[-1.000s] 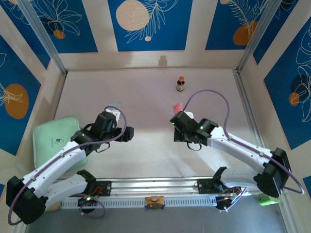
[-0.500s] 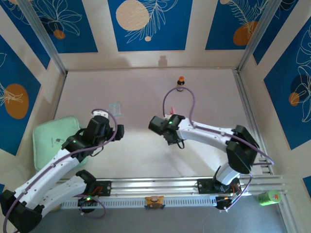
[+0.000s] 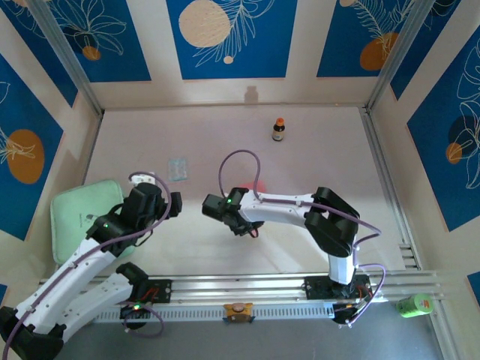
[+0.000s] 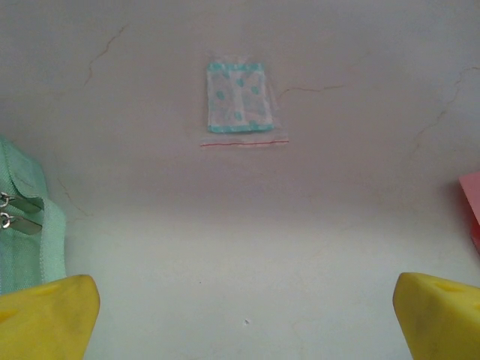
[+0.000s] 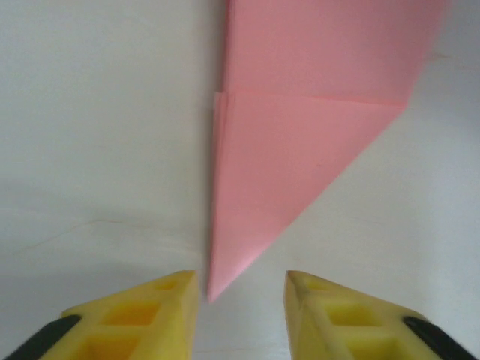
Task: Fold a paper plane with a square sheet of paper (pick it up from the middle)
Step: Turn over the paper at the center of the table, then move the paper to the center of the table.
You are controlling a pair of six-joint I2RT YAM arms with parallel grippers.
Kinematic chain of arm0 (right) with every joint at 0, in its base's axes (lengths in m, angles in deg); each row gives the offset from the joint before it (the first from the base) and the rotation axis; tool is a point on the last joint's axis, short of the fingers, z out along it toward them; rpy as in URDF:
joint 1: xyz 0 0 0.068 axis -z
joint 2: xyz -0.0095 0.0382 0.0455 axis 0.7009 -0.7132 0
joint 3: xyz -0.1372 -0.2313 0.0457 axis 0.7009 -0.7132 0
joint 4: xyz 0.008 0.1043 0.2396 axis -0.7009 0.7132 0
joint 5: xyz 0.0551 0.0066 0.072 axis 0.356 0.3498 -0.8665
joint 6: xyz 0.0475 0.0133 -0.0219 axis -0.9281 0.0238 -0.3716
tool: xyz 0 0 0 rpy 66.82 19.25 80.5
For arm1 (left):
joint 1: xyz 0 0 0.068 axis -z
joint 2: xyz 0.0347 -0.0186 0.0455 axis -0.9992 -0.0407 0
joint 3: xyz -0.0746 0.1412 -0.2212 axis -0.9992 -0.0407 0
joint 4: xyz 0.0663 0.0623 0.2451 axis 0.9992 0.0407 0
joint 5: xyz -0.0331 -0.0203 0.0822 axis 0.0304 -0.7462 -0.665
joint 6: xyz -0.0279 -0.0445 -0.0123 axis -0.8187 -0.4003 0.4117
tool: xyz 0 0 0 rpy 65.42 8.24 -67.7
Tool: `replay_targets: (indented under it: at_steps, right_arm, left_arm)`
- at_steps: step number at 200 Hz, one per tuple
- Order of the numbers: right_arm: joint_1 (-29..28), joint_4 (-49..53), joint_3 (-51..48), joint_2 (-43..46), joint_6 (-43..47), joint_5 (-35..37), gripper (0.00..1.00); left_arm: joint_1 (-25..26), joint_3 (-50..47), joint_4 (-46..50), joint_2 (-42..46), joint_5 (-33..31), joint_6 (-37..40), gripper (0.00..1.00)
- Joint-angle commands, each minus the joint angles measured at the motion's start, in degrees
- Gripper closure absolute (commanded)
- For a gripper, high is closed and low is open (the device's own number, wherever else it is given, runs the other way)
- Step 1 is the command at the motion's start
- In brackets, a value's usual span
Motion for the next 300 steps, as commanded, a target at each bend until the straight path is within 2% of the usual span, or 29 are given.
replay_targets:
  at_steps: [1, 30, 51, 72, 90, 116, 128, 140, 203, 224, 244, 268, 280, 300]
  right_arm:
    - [1.53, -7.51, -2.2, 5.15, 2.19, -10.06, 0.58]
    - [7.54, -20.01, -12.24, 14.28, 1.94, -21.2, 0.55]
    - [14.34, -31.25, -21.0, 19.56, 0.25, -31.44, 0.63]
    - [19.4, -39.84, -26.83, 21.11, -1.82, -37.9, 0.72]
    - [22.41, -41.31, -28.0, 19.16, -2.6, -40.92, 0.8]
    - [24.24, -43.53, -28.77, 16.11, -4.64, -42.46, 0.84]
    - [24.7, -45.01, -29.06, 14.54, -5.18, -43.86, 0.87]
    - [24.62, -46.57, -29.75, 13.48, -6.5, -43.77, 0.87]
    - [22.51, -49.98, -32.83, 10.69, -17.66, -41.81, 0.88]
    - [20.13, -52.92, -34.84, 10.85, -26.12, -40.1, 0.87]
    - [16.7, -54.99, -37.14, 12.65, -37.81, -35.37, 0.87]
    - [12.51, -64.62, -42.06, 16.36, -51.41, -29.81, 0.87]
    - [11.7, -65.97, -41.6, 18.41, -50.55, -29.09, 0.85]
    - [12.63, -56.82, -37.47, 22.8, -42.91, -30.01, 0.8]
  left_arm:
    - [-0.67, 1.29, 0.34, -0.3, 2.83, 0.44, 0.0]
    - [-0.81, 1.49, -1.24, -2.21, 8.18, 1.92, 0.0]
    - [-0.89, 1.18, -3.2, -3.75, 12.78, 2.16, 0.0]
    - [-0.97, 0.63, -6.02, -5.37, 18.4, 2.09, 0.0]
    - [-0.97, 0.22, -7.8, -6.57, 21.79, 1.66, 0.05]
    - [-0.97, -0.36, -9.37, -8.38, 25.5, 0.53, 0.17]
    - [-0.97, -0.44, -9.85, -9.2, 26.62, 0.07, 0.3]
    - [-1.05, -0.32, -10.21, -10.0, 27.51, -0.35, 0.36]
    - [-1.07, -0.62, -10.69, -11.33, 28.47, -1.72, 0.42]
    - [-1.06, -1.17, -11.65, -11.43, 29.88, -2.16, 0.43]
    - [-1.11, -1.93, -13.19, -12.1, 31.74, -3.48, 0.46]
    - [-1.06, -3.07, -15.89, -13.69, 34.77, -6.07, 0.52]
    - [-1.06, -3.34, -17.26, -14.71, 36.17, -6.7, 0.55]
    - [-1.07, -3.3, -19.36, -16.38, 38.45, -7.23, 0.63]
